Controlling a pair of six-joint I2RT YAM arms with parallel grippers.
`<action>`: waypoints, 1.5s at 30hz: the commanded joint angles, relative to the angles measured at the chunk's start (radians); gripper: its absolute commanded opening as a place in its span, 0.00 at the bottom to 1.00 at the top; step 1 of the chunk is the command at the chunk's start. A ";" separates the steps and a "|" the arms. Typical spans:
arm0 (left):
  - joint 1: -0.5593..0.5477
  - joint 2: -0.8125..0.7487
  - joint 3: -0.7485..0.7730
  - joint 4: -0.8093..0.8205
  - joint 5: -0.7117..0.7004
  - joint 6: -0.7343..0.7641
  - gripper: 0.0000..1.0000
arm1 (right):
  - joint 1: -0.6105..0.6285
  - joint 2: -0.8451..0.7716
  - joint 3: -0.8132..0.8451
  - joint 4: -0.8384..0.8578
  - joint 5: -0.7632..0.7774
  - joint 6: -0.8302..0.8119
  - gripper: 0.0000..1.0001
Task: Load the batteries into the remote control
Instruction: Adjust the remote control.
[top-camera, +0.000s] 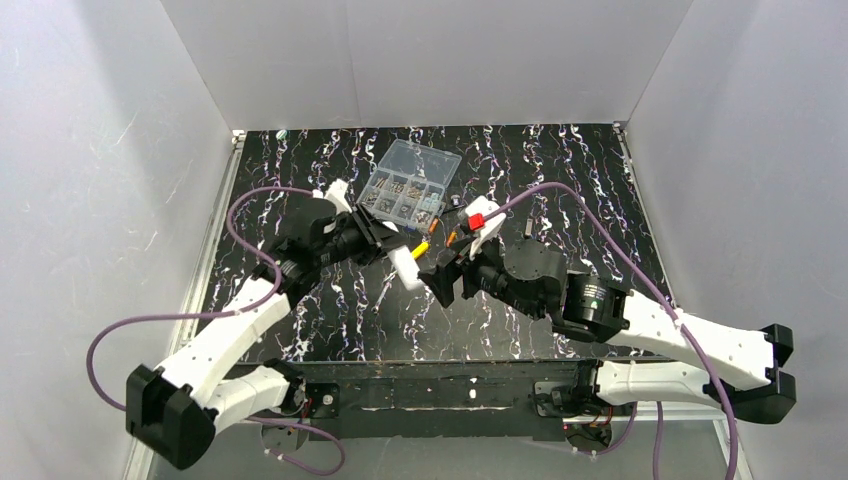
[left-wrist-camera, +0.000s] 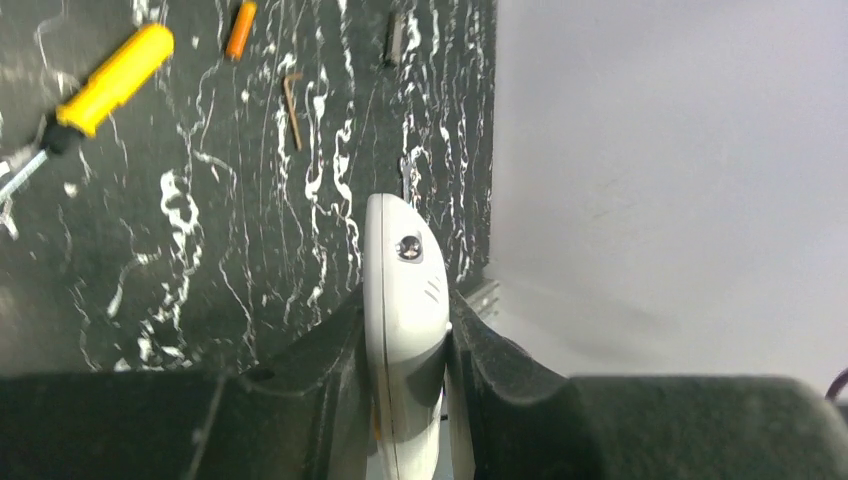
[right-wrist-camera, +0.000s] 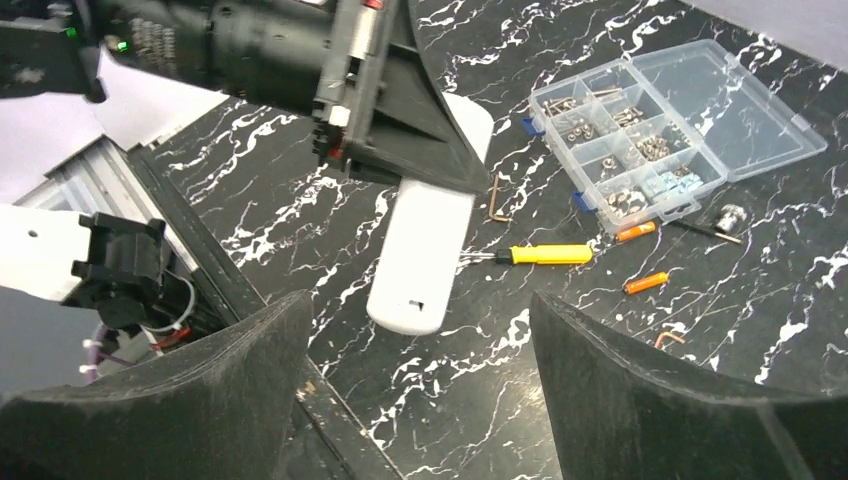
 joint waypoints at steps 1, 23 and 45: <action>-0.004 -0.076 -0.026 0.150 0.012 0.222 0.00 | -0.028 0.018 0.073 -0.081 0.027 0.182 0.88; -0.005 -0.072 0.029 0.096 -0.008 0.122 0.00 | -0.213 0.135 -0.027 0.090 -0.324 0.321 0.93; -0.005 -0.071 -0.014 0.176 -0.005 -0.031 0.00 | -0.235 0.282 -0.009 0.195 -0.388 0.297 0.62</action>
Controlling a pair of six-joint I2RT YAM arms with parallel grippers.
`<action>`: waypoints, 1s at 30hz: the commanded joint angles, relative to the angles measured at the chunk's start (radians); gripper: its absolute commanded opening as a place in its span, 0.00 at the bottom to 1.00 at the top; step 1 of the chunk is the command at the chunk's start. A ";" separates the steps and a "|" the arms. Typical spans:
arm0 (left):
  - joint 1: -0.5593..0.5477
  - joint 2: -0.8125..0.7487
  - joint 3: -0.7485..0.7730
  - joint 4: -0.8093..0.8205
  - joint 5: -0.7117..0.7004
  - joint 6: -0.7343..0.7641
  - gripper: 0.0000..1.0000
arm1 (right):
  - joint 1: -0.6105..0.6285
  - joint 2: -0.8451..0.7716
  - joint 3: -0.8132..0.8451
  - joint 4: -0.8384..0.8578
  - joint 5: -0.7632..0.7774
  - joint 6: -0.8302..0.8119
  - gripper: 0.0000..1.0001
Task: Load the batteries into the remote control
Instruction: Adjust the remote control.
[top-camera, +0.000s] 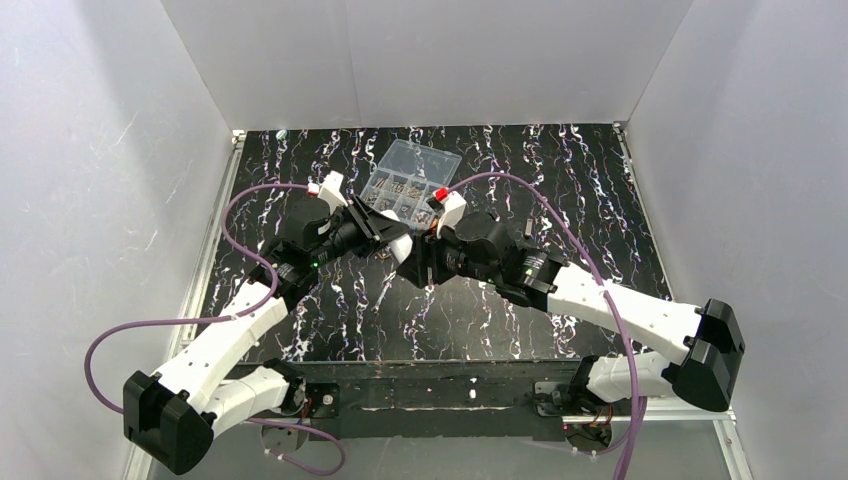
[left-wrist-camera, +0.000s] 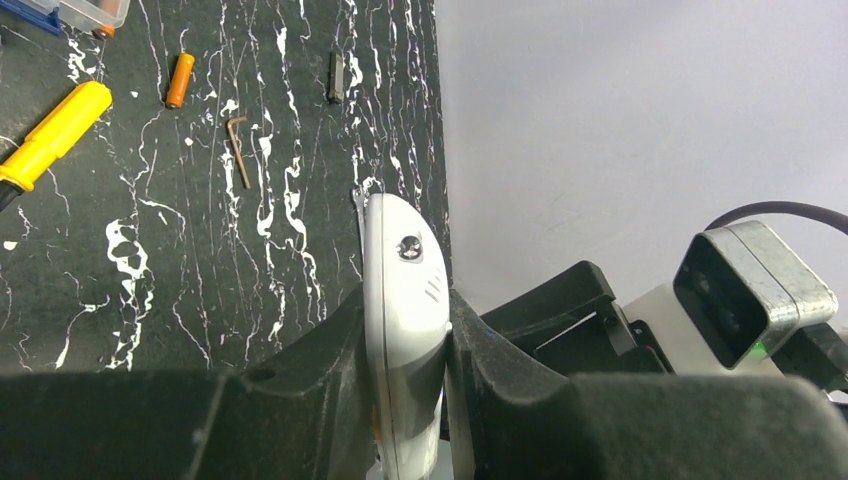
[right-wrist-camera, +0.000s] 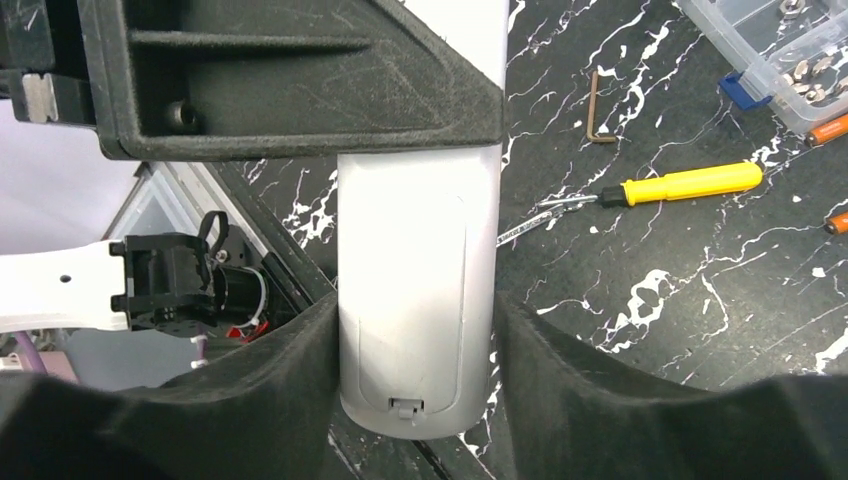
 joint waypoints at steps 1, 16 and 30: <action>-0.004 -0.014 0.001 0.059 0.005 -0.029 0.00 | -0.009 0.012 0.028 0.064 -0.031 -0.014 0.57; -0.004 -0.011 0.008 0.059 0.020 -0.046 0.52 | -0.009 -0.060 -0.028 0.017 -0.041 -0.154 0.01; -0.004 0.018 0.005 0.103 0.072 -0.063 0.46 | -0.016 -0.079 -0.038 0.020 -0.020 -0.153 0.01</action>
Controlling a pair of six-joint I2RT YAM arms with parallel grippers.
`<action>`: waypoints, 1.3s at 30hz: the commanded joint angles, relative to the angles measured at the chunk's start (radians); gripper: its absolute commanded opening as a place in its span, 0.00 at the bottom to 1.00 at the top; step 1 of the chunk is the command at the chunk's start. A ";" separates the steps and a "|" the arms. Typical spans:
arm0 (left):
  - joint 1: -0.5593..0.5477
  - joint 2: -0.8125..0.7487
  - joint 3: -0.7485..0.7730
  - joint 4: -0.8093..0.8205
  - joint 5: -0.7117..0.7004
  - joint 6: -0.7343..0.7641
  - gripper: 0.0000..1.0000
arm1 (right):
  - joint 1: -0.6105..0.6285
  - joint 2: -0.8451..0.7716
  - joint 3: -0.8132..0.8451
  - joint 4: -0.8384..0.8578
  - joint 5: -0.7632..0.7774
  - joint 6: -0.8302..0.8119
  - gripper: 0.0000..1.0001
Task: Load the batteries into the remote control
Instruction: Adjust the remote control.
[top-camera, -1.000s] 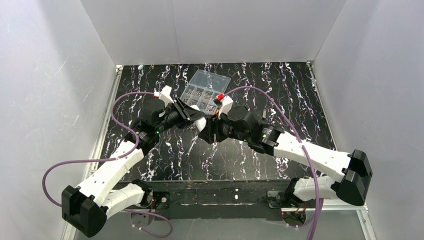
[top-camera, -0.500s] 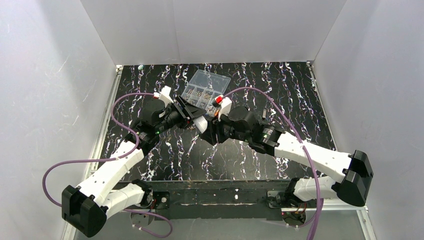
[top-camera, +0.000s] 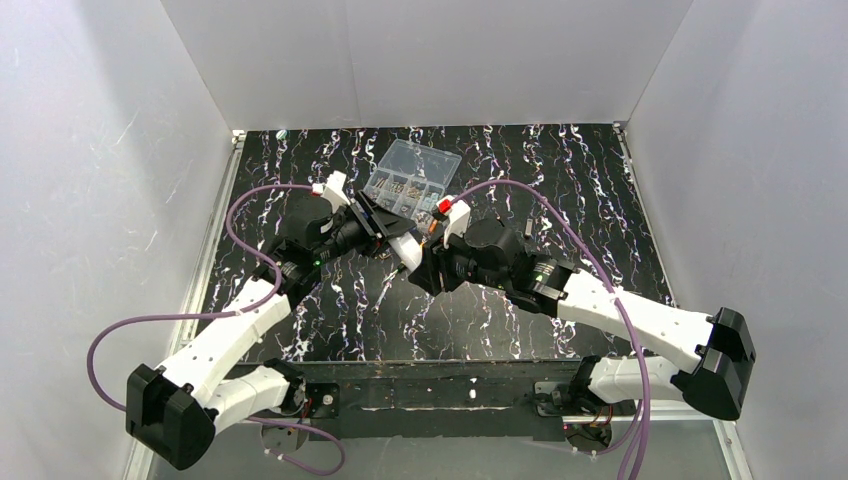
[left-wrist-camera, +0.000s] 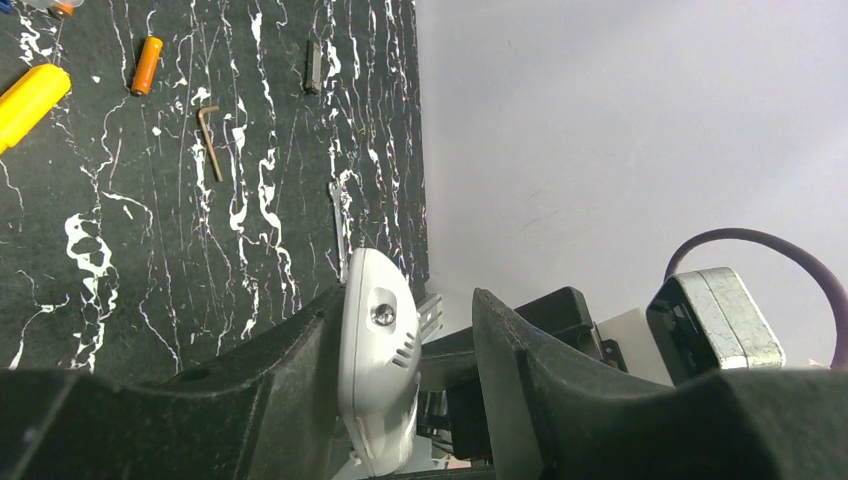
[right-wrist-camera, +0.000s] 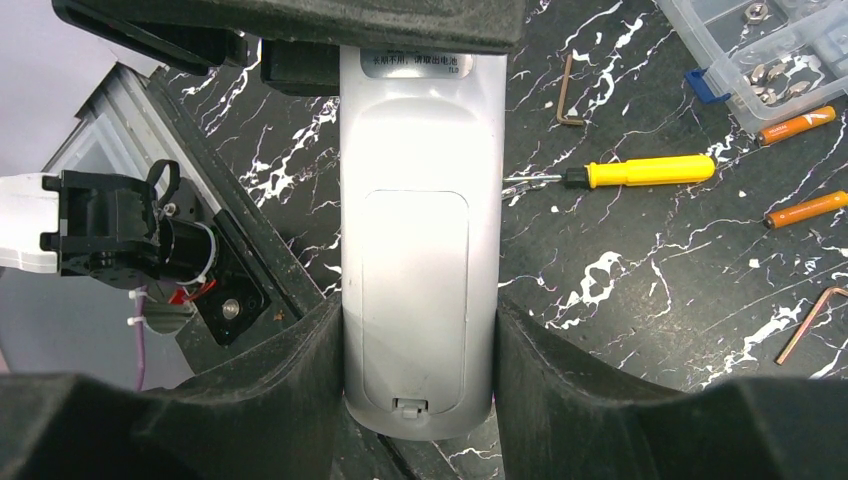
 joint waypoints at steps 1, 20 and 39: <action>-0.004 -0.004 0.012 0.067 0.049 -0.003 0.46 | -0.011 -0.013 0.031 0.040 0.001 -0.016 0.01; -0.006 0.048 0.016 0.156 0.138 -0.018 0.39 | -0.090 -0.023 0.047 0.070 -0.138 0.017 0.01; -0.016 0.052 0.031 0.117 0.157 0.015 0.02 | -0.097 -0.054 0.037 0.067 -0.167 -0.011 0.25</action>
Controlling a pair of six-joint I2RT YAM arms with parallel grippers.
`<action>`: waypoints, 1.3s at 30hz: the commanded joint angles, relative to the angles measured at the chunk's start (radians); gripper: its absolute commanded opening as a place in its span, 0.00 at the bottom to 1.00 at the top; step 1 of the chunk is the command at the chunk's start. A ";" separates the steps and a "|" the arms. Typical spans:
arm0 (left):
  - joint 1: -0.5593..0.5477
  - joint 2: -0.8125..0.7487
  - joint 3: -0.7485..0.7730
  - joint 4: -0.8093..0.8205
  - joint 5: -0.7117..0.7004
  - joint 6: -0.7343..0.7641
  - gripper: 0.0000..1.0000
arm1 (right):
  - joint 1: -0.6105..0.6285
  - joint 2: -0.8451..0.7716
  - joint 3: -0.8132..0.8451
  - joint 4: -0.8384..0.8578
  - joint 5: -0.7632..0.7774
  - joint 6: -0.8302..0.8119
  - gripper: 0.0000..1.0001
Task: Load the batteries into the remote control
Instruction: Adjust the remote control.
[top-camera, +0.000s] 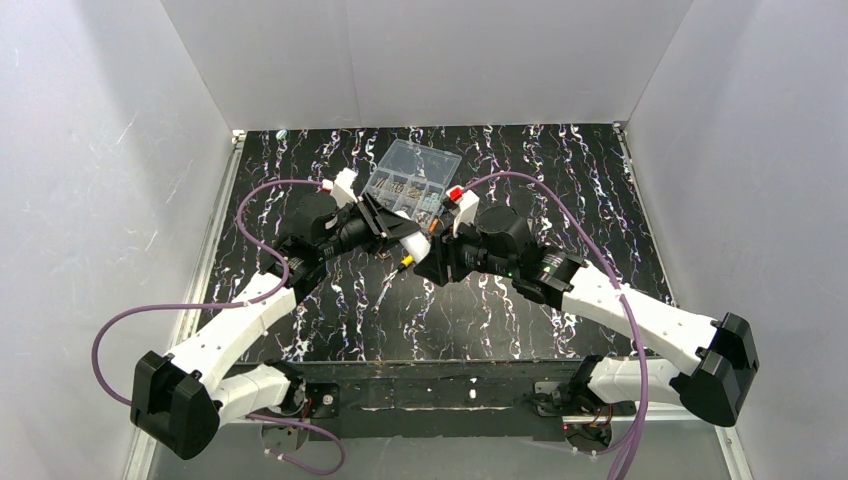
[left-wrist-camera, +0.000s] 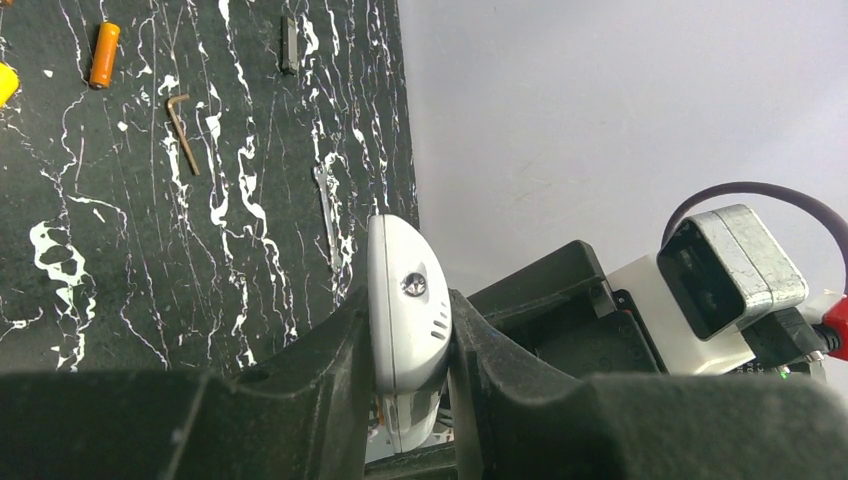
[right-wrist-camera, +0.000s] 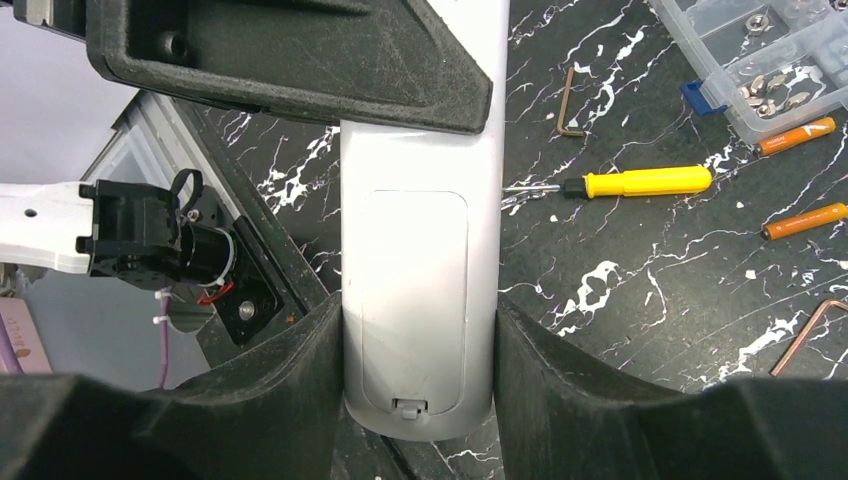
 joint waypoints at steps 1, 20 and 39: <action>-0.016 -0.006 0.033 0.033 0.075 0.009 0.00 | -0.002 -0.051 0.036 0.051 -0.036 -0.025 0.35; -0.016 -0.050 0.032 0.077 0.205 0.133 0.00 | -0.002 -0.335 -0.041 -0.016 -0.091 -0.274 0.71; -0.016 -0.164 0.191 -0.258 0.279 0.622 0.00 | -0.002 -0.511 -0.203 0.063 -0.120 -0.661 0.61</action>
